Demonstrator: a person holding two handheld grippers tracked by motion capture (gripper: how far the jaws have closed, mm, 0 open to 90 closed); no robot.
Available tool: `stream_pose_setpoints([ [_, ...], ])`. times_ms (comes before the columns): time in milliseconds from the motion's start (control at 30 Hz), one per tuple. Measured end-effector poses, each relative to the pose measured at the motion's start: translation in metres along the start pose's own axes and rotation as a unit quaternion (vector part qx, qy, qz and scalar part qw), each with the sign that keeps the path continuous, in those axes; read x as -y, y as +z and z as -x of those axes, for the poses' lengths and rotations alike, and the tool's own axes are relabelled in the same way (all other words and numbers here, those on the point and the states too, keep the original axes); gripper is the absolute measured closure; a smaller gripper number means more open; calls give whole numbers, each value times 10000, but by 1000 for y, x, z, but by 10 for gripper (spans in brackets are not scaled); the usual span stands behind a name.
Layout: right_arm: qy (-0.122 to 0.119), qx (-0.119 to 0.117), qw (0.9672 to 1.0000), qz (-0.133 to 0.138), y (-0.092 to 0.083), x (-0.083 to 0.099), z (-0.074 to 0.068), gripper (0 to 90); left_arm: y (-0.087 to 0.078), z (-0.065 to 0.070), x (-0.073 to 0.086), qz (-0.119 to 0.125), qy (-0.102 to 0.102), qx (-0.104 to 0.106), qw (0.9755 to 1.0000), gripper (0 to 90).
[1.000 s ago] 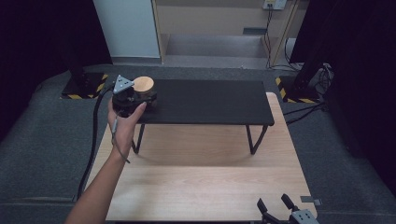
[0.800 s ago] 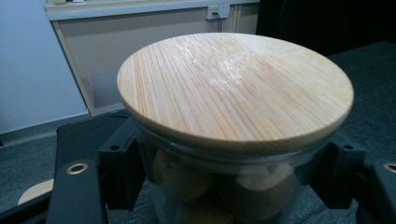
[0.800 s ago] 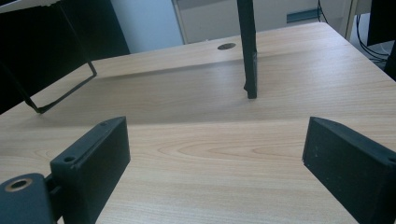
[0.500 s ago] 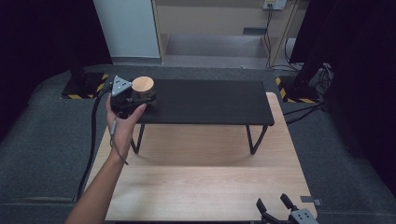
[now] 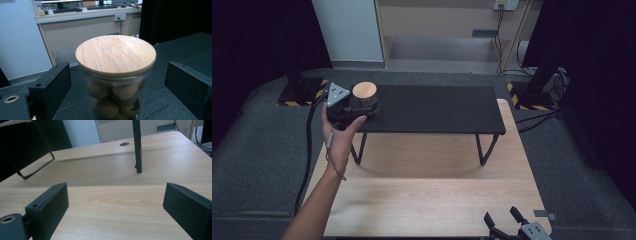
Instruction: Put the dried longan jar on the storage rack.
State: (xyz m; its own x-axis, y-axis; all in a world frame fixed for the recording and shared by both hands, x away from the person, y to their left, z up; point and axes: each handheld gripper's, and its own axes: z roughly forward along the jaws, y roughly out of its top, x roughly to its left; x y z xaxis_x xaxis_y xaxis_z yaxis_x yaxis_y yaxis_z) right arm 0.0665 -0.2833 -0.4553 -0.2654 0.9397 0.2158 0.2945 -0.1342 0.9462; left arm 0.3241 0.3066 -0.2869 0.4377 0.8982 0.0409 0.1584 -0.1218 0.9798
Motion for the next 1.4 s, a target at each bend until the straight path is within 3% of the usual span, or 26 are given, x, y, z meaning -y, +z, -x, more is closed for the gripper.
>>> stream_pose_setpoints([
  [300, -31, -24, 10000, -21, 2, -2, -3, 65, -22, 6, 9, 151, 1, 23, 9999, 38],
  [433, -41, -58, 10000, -23, 3, -2, -4, 65, -28, 10, 12, 205, 111, -94, 9997, 38],
  [733, -55, -78, 10000, -30, 4, -3, -7, 65, -44, 15, 21, 338, 39, -45, 9994, 34],
  [933, -60, -100, 9999, -30, 6, -4, -8, 65, -63, 21, 42, 447, -146, -124, 9988, 34],
  [1000, -64, -108, 9999, -31, 6, -4, -9, 65, -66, 22, 45, 438, -158, -128, 9988, 34],
  [1100, -66, -127, 9999, -19, 7, -3, -10, 65, -81, 32, 63, 419, -134, -288, 9986, 34],
  [1400, -97, -218, 9997, -26, 11, -2, -13, 64, -111, 44, 99, 301, -276, -369, 9985, 34],
])
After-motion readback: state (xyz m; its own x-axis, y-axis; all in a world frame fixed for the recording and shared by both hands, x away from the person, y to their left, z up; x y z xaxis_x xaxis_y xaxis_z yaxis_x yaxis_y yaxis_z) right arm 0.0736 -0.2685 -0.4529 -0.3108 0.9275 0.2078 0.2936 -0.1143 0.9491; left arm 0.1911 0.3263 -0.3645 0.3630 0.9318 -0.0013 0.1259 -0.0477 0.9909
